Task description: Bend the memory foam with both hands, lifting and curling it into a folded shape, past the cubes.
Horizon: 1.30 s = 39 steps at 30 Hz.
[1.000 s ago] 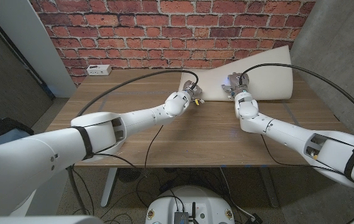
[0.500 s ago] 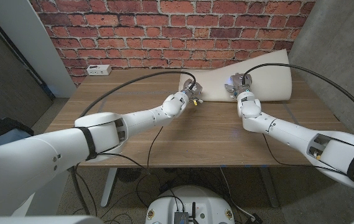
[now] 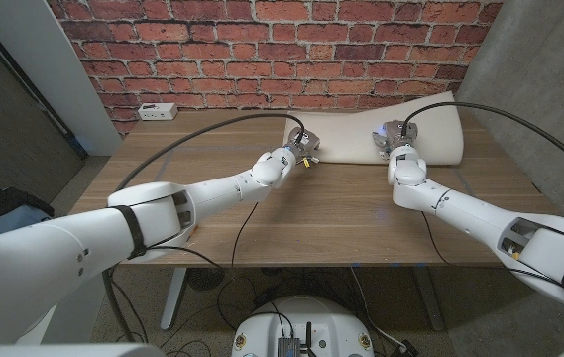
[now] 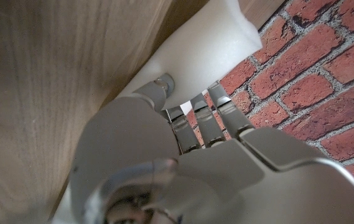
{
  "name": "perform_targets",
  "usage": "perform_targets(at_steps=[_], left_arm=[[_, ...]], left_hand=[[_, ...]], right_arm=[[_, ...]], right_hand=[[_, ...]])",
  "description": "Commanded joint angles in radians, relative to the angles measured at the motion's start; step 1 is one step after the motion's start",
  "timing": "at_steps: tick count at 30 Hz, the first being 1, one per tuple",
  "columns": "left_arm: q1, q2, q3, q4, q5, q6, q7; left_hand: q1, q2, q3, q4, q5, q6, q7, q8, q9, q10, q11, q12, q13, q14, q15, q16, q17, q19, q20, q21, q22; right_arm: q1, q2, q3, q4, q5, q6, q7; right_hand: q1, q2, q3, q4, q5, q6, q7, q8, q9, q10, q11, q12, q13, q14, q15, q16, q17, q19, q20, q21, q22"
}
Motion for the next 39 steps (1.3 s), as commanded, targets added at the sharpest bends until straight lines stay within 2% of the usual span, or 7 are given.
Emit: perform_targets(at_steps=[1, 11, 18, 19, 27, 33, 39], left_arm=[[0.042, 0.070, -0.060, -0.117, -0.038, -0.001, -0.002], [0.077, 0.111, -0.103, -0.196, -0.048, 0.011, -0.030], [0.094, 0.118, -0.130, -0.211, -0.063, 0.004, -0.028], [0.096, 0.118, -0.132, -0.213, -0.063, 0.003, -0.028], [0.112, 0.123, -0.148, -0.233, -0.064, 0.008, -0.025], [0.121, 0.126, -0.157, -0.244, -0.063, 0.013, -0.022], [0.124, 0.121, -0.165, -0.244, -0.066, 0.012, -0.017]], left_hand=[[0.006, -0.011, 0.011, -0.004, 0.007, 0.075, 0.042, -0.007, 0.006, 0.014, 0.004, -0.003, 0.003, 0.014, -0.111, -0.007, 0.000, 0.002, -0.011, 0.009, 0.001], [0.006, -0.015, 0.017, -0.009, 0.008, 0.087, 0.049, -0.014, 0.006, 0.022, 0.006, -0.010, 0.003, 0.025, -0.107, -0.011, -0.001, 0.006, -0.016, 0.016, 0.001], [0.007, -0.018, 0.021, -0.012, 0.009, 0.085, 0.051, -0.021, 0.007, 0.022, 0.007, -0.015, 0.003, 0.028, -0.105, -0.015, -0.001, 0.007, -0.017, 0.020, 0.001], [0.008, -0.018, 0.021, -0.012, 0.009, 0.085, 0.052, -0.022, 0.007, 0.021, 0.007, -0.016, 0.003, 0.027, -0.104, -0.015, -0.001, 0.006, -0.017, 0.020, 0.001], [0.008, -0.019, 0.025, -0.013, 0.011, 0.083, 0.055, -0.029, 0.007, 0.022, 0.010, -0.022, 0.004, 0.028, -0.102, -0.018, -0.001, 0.006, -0.018, 0.023, 0.001], [0.008, -0.021, 0.028, -0.014, 0.011, 0.087, 0.059, -0.033, 0.007, 0.025, 0.008, -0.025, 0.004, 0.030, -0.101, -0.020, -0.001, 0.008, -0.019, 0.027, 0.001], [0.008, -0.022, 0.031, -0.014, 0.012, 0.088, 0.058, -0.037, 0.007, 0.028, 0.014, -0.028, 0.004, 0.031, -0.100, -0.022, -0.001, 0.008, -0.021, 0.029, 0.001]], right_arm=[[-0.029, 0.002, 0.062, -0.019, 0.132, -0.121, -0.017], [-0.048, -0.001, 0.107, -0.048, 0.231, -0.167, -0.061], [-0.053, 0.056, 0.172, -0.029, 0.313, -0.274, -0.147], [-0.047, 0.065, 0.170, -0.020, 0.320, -0.295, -0.154], [-0.064, 0.094, 0.226, -0.019, 0.401, -0.363, -0.252], [-0.072, 0.122, 0.289, -0.021, 0.474, -0.441, -0.314], [-0.105, 0.134, 0.345, -0.049, 0.522, -0.468, -0.397]], right_hand=[[-0.024, -0.008, -0.003, 0.016, -0.009, -0.026, 0.004, -0.013, 0.005, -0.008, 0.016, -0.010, 0.004, -0.014, -0.011, 0.004, 0.003, 0.002, 0.005, -0.007, 0.001], [0.002, -0.059, -0.002, -0.030, -0.013, -0.109, 0.022, -0.030, 0.003, -0.057, 0.030, -0.046, 0.004, -0.051, 0.017, -0.017, -0.025, 0.000, 0.033, -0.025, -0.001], [0.006, -0.041, 0.010, -0.034, -0.013, -0.116, 0.032, -0.024, 0.003, -0.049, 0.045, -0.049, 0.004, -0.044, 0.037, -0.013, -0.030, 0.010, 0.045, -0.028, -0.001], [0.016, -0.042, 0.014, -0.043, -0.015, -0.129, 0.037, -0.026, 0.003, -0.057, 0.045, -0.054, 0.004, -0.051, 0.040, -0.016, -0.034, 0.011, 0.047, -0.031, -0.001], [0.039, -0.094, -0.001, -0.103, -0.033, -0.231, 0.048, -0.030, 0.004, -0.164, 0.064, -0.093, 0.006, -0.165, 0.085, -0.036, -0.051, -0.082, 0.092, -0.092, -0.002], [0.036, -0.099, -0.008, -0.113, -0.035, -0.292, 0.057, -0.035, 0.005, -0.221, 0.076, -0.101, 0.007, -0.191, 0.109, -0.031, -0.054, -0.091, 0.096, -0.103, -0.001], [0.071, -0.096, 0.004, -0.145, -0.035, -0.333, 0.058, -0.030, 0.005, -0.264, 0.069, -0.099, 0.007, -0.214, 0.112, -0.030, -0.061, -0.100, 0.097, -0.111, -0.001]])
